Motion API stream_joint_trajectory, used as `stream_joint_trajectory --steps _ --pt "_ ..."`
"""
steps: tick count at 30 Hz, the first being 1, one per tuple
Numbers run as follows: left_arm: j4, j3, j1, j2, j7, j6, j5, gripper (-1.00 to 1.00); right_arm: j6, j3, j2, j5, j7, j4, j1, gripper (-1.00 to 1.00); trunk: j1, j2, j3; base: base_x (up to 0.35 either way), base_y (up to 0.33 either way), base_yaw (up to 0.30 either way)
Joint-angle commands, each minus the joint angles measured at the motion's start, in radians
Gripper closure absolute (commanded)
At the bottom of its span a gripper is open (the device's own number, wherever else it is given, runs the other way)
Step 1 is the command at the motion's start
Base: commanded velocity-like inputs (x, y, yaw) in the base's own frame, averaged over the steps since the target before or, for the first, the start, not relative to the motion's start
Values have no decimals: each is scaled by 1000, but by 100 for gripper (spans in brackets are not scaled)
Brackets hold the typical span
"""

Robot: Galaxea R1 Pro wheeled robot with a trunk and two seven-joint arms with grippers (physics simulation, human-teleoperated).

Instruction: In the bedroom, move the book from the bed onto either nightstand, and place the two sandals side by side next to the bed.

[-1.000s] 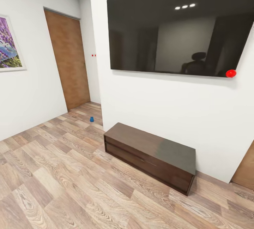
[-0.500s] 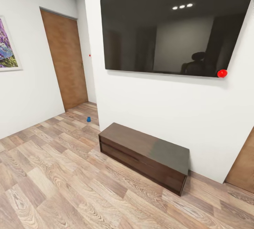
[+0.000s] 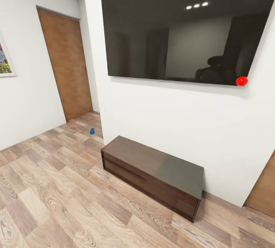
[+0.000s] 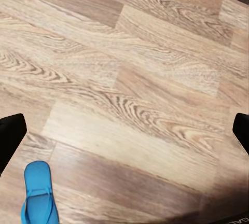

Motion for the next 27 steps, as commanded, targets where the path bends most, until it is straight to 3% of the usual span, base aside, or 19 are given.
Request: stream_joint_trajectory --steps 1,9,27 --pt "0 1 0 0 -3 -4 -4 -100 0 -2 0 -5 6 0 0 -100 0 0 -1 286 -112 0" --pt "0 1 0 0 -3 -5 -4 -100 0 -2 0 -5 6 0 0 -100 0 0 -1 245 -164 0" --pt "2 0 0 -1 -3 -7 -1 -100 0 -2 0 -5 6 0 0 -100 0 0 -1 133 -67 1"
